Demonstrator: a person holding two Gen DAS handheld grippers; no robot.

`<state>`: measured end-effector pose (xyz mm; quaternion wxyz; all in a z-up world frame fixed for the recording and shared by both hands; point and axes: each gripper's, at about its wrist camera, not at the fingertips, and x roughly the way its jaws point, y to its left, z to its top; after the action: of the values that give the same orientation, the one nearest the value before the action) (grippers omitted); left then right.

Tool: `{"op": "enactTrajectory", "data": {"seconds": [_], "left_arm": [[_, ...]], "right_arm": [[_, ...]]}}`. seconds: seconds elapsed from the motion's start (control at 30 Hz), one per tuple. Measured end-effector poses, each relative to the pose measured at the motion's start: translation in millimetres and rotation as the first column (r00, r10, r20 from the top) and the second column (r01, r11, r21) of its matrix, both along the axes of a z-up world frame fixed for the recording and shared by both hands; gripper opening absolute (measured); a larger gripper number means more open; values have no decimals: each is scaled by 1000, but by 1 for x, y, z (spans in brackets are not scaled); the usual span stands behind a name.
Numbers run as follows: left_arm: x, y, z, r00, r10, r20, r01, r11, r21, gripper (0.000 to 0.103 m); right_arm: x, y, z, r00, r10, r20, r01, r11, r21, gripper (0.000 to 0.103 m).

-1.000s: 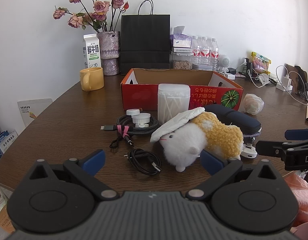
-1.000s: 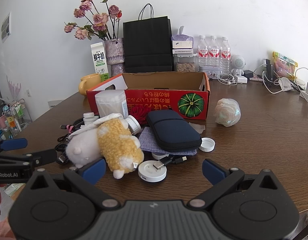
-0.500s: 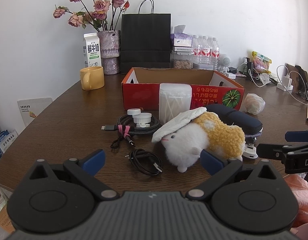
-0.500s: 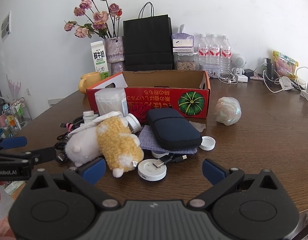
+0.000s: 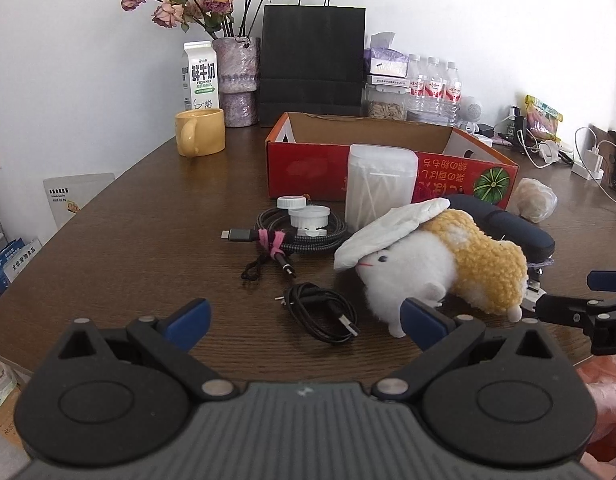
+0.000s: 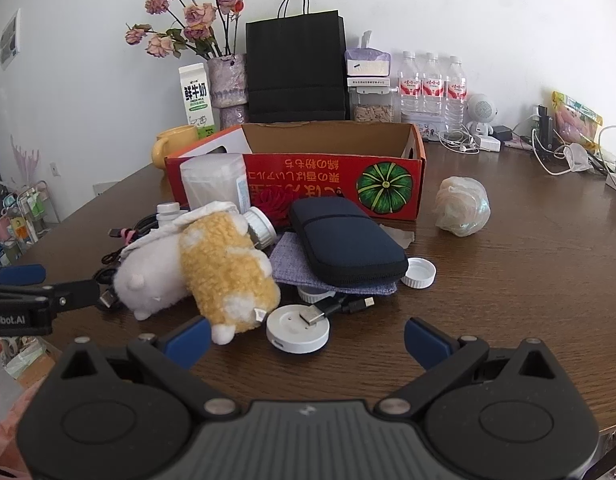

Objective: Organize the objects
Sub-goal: 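Grasp the black cable with the left gripper while the right gripper grasps the white bottle cap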

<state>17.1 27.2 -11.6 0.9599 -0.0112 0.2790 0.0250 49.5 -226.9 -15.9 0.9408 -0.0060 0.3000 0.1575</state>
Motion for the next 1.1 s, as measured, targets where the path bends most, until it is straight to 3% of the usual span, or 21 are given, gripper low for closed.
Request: {"op": "enactTrajectory", "data": {"seconds": [0.13,0.2,0.77,0.87,0.97,1.03,1.1], "left_arm": [[8,4,-6,1000,-4,-26,5,1000,1,86],[12,4,-9,999,-8,-39,8,1000,2,83],[34,4,-19,997,7,-75,-7,1000,1,81],[35,2,-21,997,-10,-79,10,1000,-6,75],[34,-1,-22,997,-18,-71,19,1000,5,52],[34,-1,-22,998,-28,-64,28,1000,-5,29],[34,2,-21,998,-28,-63,26,999,-24,24]], "right_arm": [[3,0,-3,1000,-1,-8,1,1000,-1,103],[5,-1,-5,1000,-4,-11,4,1000,-5,103],[26,-32,-3,996,-83,25,84,996,-41,103],[34,-41,-4,994,-102,29,103,993,-50,103],[41,-50,-6,993,-112,31,114,991,-64,102],[45,-55,-7,994,-108,34,110,991,-70,101],[49,-61,-9,994,-104,36,107,991,-81,99]]}}
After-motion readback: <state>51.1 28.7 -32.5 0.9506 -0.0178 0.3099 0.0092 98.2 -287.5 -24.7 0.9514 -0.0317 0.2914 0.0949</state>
